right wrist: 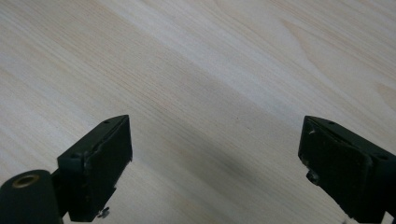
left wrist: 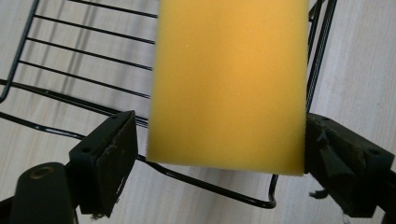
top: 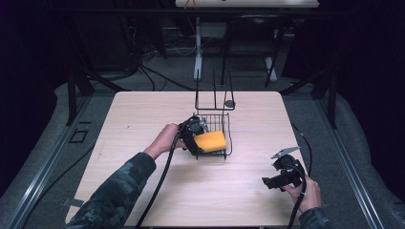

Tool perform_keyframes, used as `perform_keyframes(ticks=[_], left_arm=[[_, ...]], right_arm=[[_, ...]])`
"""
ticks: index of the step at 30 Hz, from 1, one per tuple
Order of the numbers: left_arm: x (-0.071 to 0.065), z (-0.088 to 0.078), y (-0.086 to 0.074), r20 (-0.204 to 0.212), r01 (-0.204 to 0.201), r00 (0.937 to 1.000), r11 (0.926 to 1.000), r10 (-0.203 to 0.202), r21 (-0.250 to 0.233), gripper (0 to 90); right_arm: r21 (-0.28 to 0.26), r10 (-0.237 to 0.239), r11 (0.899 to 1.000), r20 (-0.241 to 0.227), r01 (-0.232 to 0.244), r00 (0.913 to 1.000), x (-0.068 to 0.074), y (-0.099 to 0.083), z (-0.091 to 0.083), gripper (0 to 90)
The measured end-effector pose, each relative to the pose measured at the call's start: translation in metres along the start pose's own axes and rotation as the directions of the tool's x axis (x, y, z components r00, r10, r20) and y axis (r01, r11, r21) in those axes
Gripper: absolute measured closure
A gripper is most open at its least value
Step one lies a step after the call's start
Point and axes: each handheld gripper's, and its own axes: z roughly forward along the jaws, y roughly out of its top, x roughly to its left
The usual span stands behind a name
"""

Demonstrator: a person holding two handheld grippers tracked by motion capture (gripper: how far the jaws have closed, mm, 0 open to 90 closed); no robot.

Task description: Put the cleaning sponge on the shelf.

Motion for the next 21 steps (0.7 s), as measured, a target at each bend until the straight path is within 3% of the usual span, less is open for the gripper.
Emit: perform_keyframes(ticks=[2, 7, 15, 21], left_arm=[[-0.0004, -0.0020, -0.0005, 0.001, 0.019, 0.9998, 0.9997, -0.019, -0.016, 18.4], [-0.0010, -0.0033, 0.0000, -0.003, 0.009, 1.0000, 0.9998, -0.009, -0.018, 24.2], [-0.0031, -0.0051, 0.0026, 0.016, -0.069, 0.9975, 0.9975, 0.069, -0.012, 25.4], [-0.0033, -0.0042, 0.0036, 0.020, -0.080, 0.9965, 0.9966, 0.081, -0.015, 24.1]], right_arm=[[0.001, 0.000, 1.000, 0.001, 0.000, 1.0000, 0.0000, 0.0001, -0.0001, 9.3], [0.004, -0.002, 1.000, 0.000, 0.002, 1.0000, 0.0001, 0.0002, -0.0001, 9.3], [0.004, -0.005, 1.000, 0.000, 0.005, 1.0000, -0.0001, 0.0002, 0.0001, 9.3], [-0.001, -0.002, 1.000, -0.001, 0.002, 1.0000, 0.0001, 0.0001, -0.0002, 9.3]])
